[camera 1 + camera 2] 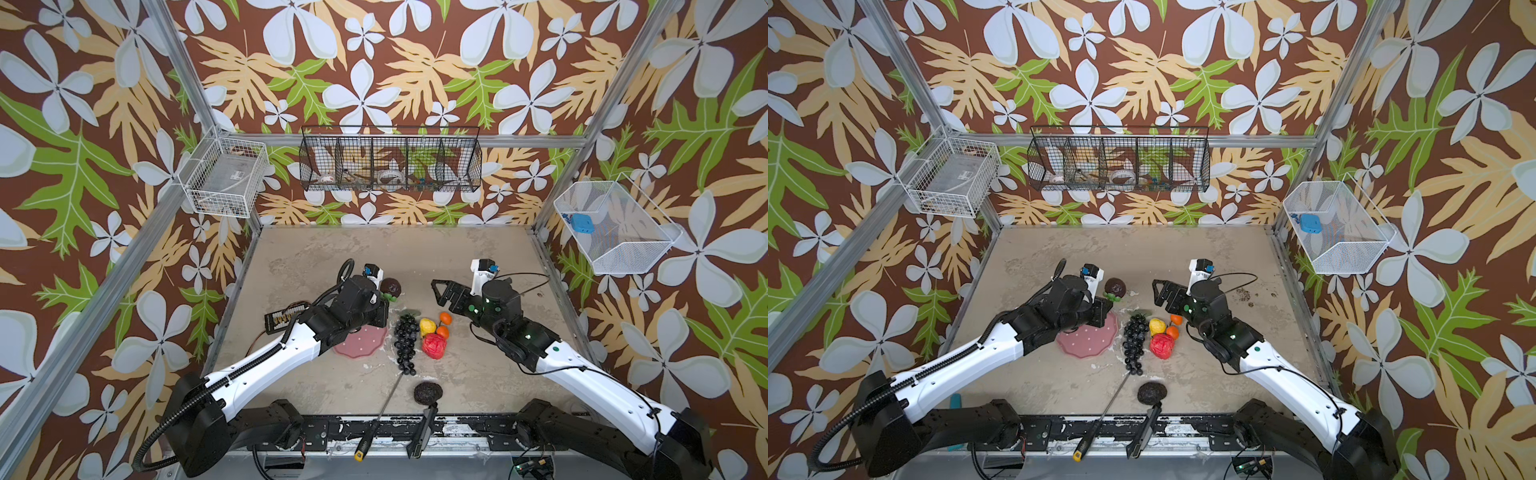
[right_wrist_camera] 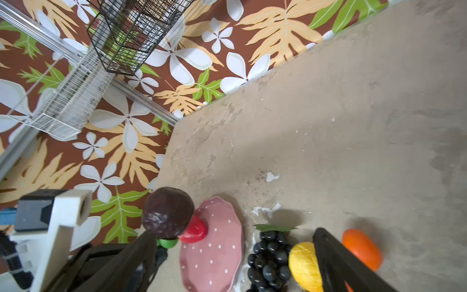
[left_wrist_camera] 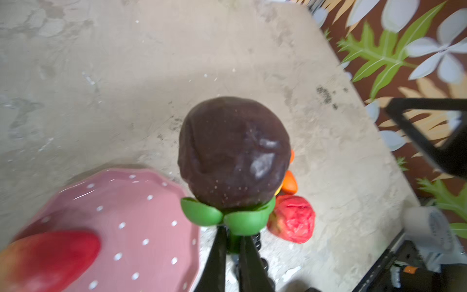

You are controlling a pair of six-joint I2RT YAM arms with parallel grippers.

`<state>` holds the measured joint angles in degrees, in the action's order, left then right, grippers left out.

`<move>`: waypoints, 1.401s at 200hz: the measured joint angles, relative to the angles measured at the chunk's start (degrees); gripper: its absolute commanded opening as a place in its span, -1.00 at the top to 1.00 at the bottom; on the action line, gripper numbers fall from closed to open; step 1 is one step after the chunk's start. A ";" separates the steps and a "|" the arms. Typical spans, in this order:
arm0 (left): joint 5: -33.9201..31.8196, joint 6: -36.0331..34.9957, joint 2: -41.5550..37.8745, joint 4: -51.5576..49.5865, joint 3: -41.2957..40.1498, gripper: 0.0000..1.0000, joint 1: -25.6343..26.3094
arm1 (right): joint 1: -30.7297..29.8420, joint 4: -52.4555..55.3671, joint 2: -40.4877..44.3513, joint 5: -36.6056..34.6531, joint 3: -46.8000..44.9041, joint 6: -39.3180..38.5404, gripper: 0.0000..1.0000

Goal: Arrange fruit in a fruit bowl
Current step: Place the fruit in the fruit bowl.

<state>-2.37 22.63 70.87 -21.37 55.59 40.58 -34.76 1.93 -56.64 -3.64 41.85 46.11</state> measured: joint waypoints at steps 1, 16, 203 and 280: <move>-0.09 -0.37 0.09 -0.70 0.37 1.00 -0.13 | 0.00 0.09 0.15 -0.11 -0.11 -0.15 -0.92; -1.33 -4.55 1.29 -6.93 4.46 1.00 -1.49 | 0.20 2.38 3.50 -2.71 -2.16 -3.04 -0.92; -24.28 -44.11 27.04 -42.82 28.35 1.00 -3.21 | 0.22 6.21 17.11 -5.73 -11.76 -10.54 -0.91; -29.29 -49.99 32.52 -45.70 29.90 1.00 -3.41 | 0.22 6.16 19.71 -5.73 -14.38 -10.34 -0.91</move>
<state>-31.66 -27.35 103.39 -67.07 85.49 37.17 -34.54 8.10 -36.93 -9.37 27.46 35.77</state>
